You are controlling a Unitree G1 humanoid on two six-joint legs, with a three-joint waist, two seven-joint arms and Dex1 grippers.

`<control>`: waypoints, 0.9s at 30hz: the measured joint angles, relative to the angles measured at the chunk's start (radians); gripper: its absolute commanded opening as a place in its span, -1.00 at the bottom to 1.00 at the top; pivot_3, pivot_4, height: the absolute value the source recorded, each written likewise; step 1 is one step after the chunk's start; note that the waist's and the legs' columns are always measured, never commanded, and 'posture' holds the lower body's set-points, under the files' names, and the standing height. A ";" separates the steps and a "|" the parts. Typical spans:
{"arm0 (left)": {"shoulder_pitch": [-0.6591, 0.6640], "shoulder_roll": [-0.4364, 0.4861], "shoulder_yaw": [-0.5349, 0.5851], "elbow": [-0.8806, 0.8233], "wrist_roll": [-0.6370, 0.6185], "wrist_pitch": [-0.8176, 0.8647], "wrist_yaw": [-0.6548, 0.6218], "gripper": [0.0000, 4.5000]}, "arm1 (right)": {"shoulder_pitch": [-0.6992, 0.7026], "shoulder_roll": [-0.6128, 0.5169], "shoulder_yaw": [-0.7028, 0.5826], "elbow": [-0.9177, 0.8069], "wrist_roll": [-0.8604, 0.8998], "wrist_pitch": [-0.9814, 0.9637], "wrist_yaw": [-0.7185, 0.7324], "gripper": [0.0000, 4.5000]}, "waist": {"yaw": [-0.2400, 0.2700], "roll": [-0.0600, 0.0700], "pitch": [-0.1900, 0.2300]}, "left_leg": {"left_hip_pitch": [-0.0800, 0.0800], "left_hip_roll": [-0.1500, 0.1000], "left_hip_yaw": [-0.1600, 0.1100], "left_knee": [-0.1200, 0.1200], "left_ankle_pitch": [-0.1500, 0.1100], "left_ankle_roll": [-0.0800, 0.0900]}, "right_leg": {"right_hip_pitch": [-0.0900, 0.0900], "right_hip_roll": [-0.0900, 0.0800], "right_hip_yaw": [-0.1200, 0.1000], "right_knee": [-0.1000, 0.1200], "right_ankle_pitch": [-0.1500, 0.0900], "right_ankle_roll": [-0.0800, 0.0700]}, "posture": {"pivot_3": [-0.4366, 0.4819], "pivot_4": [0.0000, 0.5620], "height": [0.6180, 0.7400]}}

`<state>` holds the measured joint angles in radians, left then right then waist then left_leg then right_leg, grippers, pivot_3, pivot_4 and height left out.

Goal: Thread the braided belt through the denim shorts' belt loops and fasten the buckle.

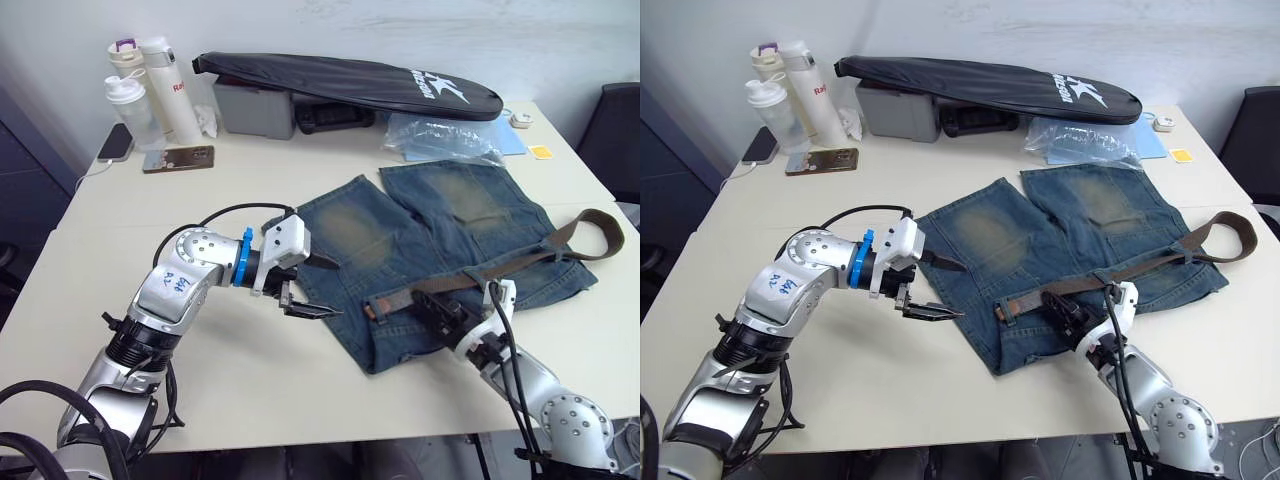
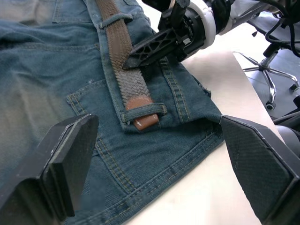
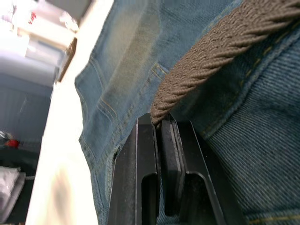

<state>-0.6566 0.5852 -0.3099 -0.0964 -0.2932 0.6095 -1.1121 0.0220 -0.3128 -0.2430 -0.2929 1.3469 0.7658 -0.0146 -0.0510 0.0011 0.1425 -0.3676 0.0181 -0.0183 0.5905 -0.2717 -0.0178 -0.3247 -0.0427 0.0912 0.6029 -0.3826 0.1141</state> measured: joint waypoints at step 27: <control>0.025 -0.154 -0.057 -0.018 -0.080 0.525 0.196 1.00 | -0.008 0.037 0.151 -0.073 -0.364 0.015 0.152 -1.00 | -0.012 -0.009 -0.005 | 0.003 0.014 0.001 -0.004 -0.001 -0.016 | 0.000 0.016 0.003 0.005 -0.004 -0.008 | -0.05 -0.47 1.00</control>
<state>-0.6316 0.4310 -0.3668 -0.1148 -0.3735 1.1341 -0.9159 0.0138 -0.2762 -0.0916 -0.3654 0.9831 0.7813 0.1374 -0.0631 -0.0080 0.1374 -0.3645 0.0325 -0.0175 0.5865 -0.2726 -0.0337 -0.3244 -0.0268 0.0938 0.6077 -0.3867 0.1060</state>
